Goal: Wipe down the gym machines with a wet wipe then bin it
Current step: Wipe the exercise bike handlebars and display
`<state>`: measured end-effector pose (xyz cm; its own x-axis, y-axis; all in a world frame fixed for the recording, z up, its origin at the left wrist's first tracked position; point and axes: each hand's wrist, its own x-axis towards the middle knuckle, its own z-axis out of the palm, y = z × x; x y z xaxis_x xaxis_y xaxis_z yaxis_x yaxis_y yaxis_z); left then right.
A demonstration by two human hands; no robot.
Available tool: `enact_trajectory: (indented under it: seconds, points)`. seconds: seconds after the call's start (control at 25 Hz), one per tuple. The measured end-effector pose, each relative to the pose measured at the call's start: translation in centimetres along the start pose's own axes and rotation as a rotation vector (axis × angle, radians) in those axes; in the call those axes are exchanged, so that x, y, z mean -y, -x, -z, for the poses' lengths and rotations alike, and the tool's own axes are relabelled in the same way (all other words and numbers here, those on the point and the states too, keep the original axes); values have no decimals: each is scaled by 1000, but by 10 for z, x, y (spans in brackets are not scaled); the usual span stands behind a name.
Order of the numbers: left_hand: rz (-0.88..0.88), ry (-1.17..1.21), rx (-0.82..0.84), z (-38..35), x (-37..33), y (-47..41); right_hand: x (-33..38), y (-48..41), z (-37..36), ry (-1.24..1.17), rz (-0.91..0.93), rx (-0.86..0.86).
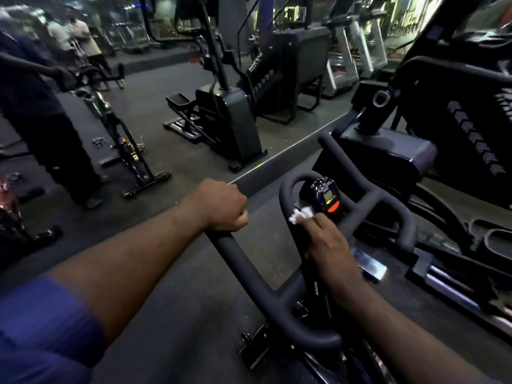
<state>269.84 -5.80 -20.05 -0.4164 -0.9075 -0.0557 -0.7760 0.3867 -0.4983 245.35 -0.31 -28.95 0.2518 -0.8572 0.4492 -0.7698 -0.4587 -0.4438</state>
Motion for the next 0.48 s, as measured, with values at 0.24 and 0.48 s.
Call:
enact_trajectory:
  seconds: [0.24, 0.48]
  points:
    - [-167, 216, 75, -7, 3, -6, 44, -76, -30, 106, -84, -149]
    - [-332, 308, 72, -12, 8, -7, 50, -47, -34, 179, -161, -250]
